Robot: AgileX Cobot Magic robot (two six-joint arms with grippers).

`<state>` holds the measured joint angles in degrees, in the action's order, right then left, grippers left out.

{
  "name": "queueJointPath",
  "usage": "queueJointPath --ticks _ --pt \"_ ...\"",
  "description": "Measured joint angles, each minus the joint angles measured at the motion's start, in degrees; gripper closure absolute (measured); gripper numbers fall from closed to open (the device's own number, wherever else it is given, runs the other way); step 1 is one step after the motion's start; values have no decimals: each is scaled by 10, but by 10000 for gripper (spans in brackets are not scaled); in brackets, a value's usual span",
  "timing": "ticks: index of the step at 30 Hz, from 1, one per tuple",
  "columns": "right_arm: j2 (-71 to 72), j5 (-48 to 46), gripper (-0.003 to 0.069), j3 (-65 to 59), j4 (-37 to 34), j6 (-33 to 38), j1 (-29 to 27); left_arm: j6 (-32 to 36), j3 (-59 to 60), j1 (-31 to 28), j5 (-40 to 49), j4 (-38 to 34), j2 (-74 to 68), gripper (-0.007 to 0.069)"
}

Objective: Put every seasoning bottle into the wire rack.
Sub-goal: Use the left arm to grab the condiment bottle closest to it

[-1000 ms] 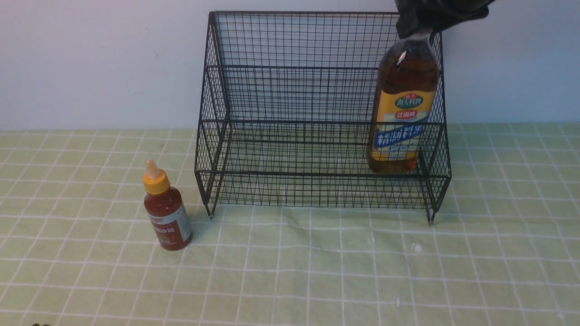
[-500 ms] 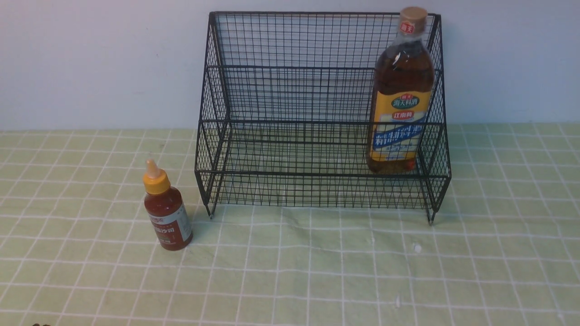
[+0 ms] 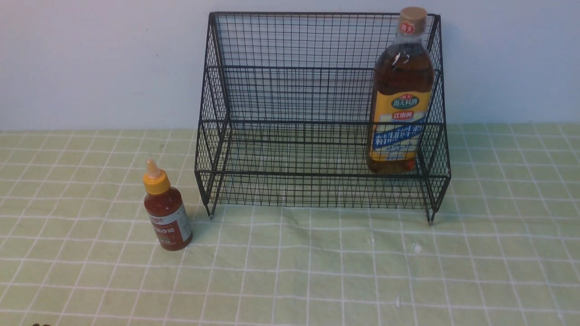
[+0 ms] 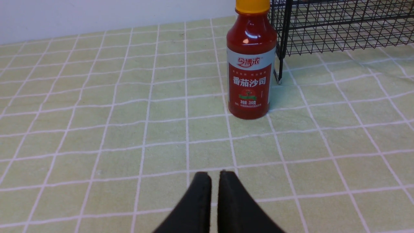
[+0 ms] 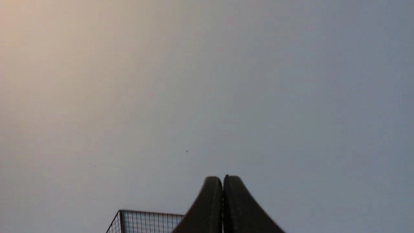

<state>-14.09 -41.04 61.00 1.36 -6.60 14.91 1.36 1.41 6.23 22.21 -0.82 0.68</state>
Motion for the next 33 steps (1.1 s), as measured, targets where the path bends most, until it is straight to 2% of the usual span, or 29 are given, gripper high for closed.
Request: queueJointPath --ticks 5,10,17,25,29,33 --pt "65 170 672 -204 -10 -1 0 0 0 0 0 0 0 607" --pt "68 254 672 -284 -19 -2 0 0 0 0 0 0 0 607" --pt "68 266 673 -338 -18 -2 0 0 0 0 0 0 0 607" --pt "74 263 673 -409 42 10 -10 0 0 0 0 0 0 607" --pt "92 262 673 -507 50 10 -100 0 0 0 0 0 0 607" --pt "114 258 673 -602 48 11 -148 0 0 0 0 0 0 607"
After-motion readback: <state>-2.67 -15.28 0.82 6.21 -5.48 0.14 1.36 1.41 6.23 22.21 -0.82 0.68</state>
